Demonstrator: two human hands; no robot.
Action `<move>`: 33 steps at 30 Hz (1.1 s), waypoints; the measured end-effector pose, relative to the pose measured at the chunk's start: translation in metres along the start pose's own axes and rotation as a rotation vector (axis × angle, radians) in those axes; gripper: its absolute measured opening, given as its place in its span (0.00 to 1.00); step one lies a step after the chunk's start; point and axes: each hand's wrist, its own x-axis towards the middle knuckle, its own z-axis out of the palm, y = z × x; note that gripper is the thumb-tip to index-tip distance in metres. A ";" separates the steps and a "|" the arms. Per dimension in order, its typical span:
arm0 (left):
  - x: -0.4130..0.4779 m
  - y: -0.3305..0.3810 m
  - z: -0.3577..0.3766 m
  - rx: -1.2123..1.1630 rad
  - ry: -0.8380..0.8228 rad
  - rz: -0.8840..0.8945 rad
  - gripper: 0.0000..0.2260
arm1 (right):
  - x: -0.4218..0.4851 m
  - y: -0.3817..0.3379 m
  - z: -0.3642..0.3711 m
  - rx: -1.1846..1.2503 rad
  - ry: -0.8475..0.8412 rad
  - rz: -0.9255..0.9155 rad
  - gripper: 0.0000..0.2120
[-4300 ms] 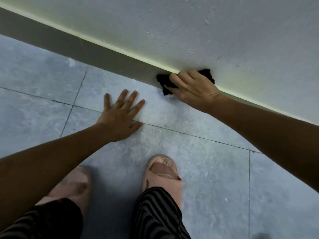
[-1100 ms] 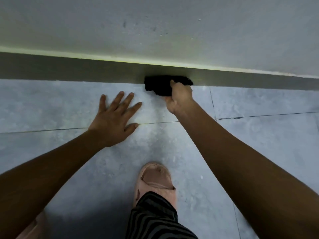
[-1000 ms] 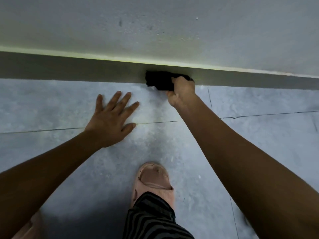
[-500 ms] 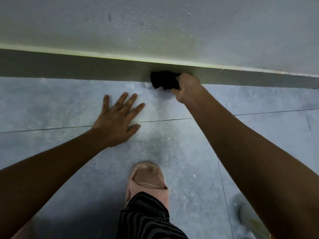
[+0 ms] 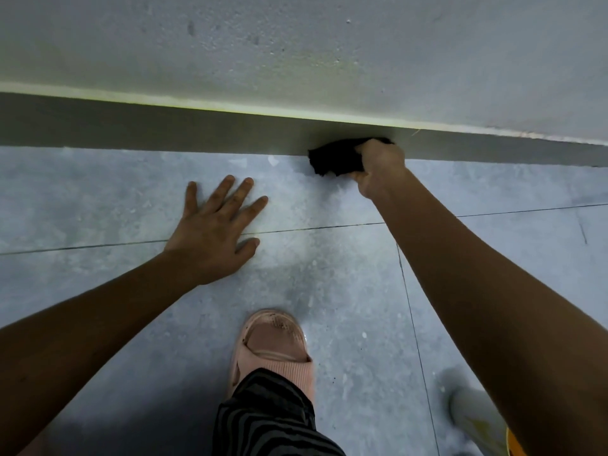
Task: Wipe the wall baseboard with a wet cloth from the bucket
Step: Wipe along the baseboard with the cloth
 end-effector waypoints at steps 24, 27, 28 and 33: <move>0.001 0.002 -0.002 -0.002 -0.017 -0.020 0.34 | 0.019 -0.009 -0.021 -0.189 0.069 -0.048 0.13; 0.001 0.002 -0.003 -0.006 -0.027 -0.017 0.35 | 0.022 -0.015 -0.024 -0.133 0.150 -0.107 0.09; 0.001 0.003 -0.003 -0.009 -0.030 -0.016 0.35 | 0.023 -0.015 -0.023 -0.138 0.143 -0.109 0.10; 0.001 0.003 -0.005 -0.018 -0.034 -0.015 0.35 | 0.015 -0.012 -0.017 -0.214 -0.007 0.049 0.13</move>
